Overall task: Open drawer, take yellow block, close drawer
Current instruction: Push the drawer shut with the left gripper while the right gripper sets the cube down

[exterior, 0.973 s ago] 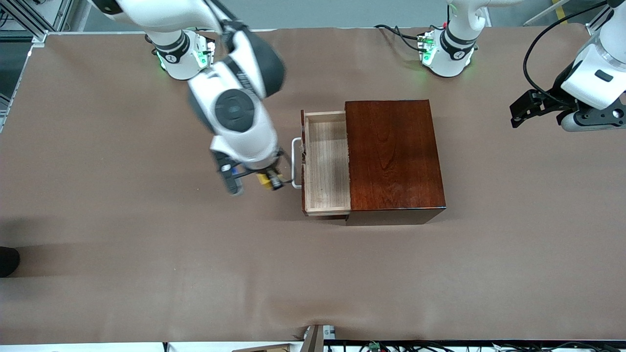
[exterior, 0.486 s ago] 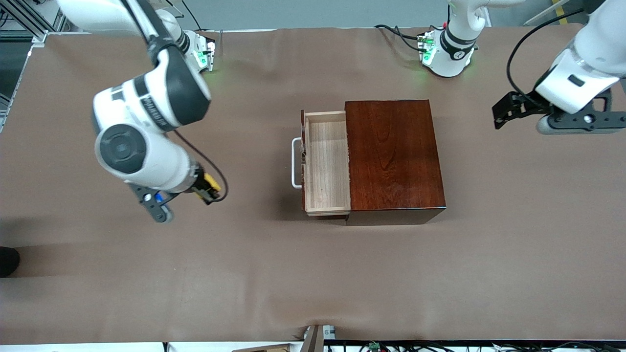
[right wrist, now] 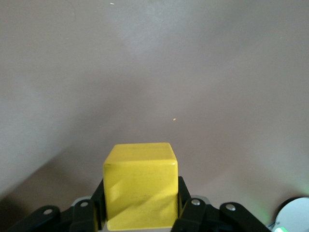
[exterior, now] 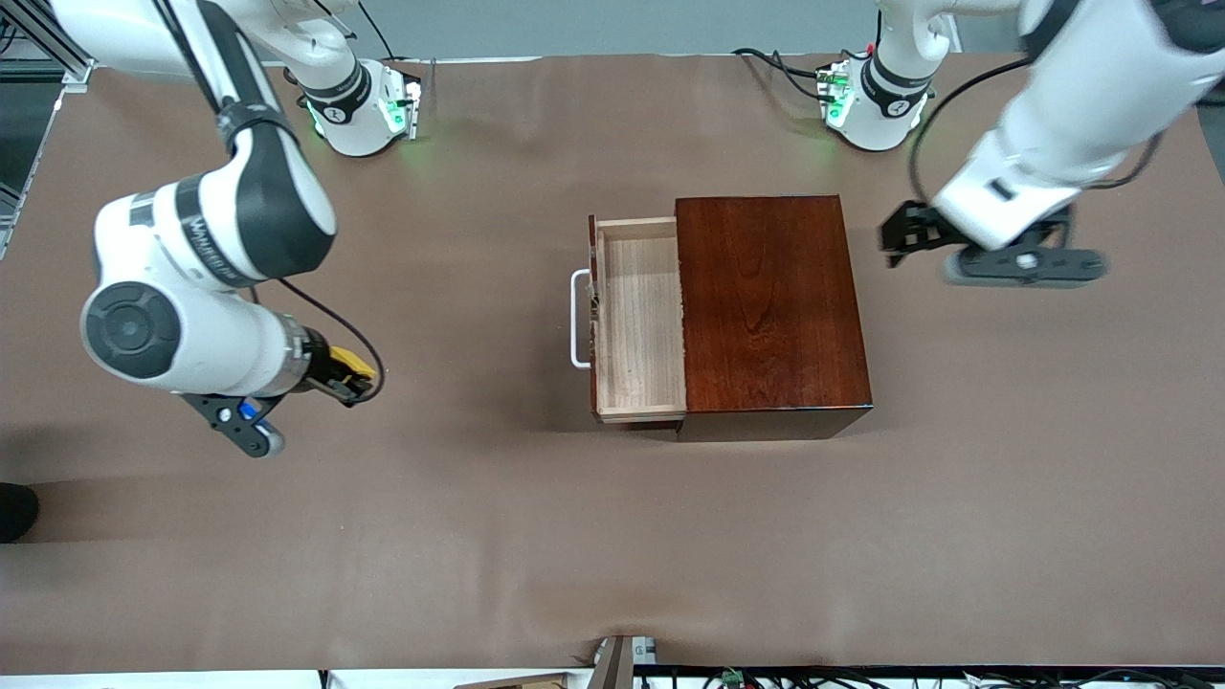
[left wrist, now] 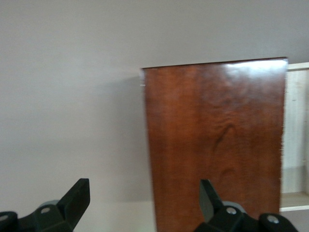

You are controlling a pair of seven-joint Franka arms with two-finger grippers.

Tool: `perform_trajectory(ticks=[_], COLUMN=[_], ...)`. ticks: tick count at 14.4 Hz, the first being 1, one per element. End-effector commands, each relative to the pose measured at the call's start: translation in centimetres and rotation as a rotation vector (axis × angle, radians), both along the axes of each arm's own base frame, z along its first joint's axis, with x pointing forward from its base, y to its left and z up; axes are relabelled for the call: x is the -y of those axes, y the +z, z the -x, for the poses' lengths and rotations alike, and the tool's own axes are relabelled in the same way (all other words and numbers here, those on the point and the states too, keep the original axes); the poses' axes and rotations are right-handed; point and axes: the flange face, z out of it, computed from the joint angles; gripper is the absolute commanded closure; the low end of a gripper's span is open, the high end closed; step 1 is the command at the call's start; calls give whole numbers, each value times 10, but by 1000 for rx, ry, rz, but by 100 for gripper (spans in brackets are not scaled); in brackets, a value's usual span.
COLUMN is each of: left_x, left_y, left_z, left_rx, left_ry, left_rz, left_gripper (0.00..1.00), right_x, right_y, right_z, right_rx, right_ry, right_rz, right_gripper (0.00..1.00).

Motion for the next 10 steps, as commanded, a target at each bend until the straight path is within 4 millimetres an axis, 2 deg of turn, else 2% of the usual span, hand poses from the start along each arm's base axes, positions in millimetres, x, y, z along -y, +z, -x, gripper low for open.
perform_trajectory(ticks=[1,3,5,6,8,10], left_x=[38,73,98,117,132,167], left_y=[-7,-12,-21,-24,-36,-52], left_z=[-9,-7,-9,-3,-4,2], left_rx=[-17,-21,-20,-14,-12,0], left_ry=[13,-25,-21,-9,41,40], left_rz=[28,41,46,39,33,56], left_gripper=[0,0,0,0,0,0], right_x=[27,50,69,77,102,121], right_y=[0,-10,-22,-29,-48,-60], right_z=[11,16,25,30,38,43], right_rx=[-24,-46,-38,-28,-22,-28], right_ry=[71,122,155,184,235,293], right_rz=[-24,-41,-53,-62,-81,-95], right_gripper=[100,100,100,100,100,100])
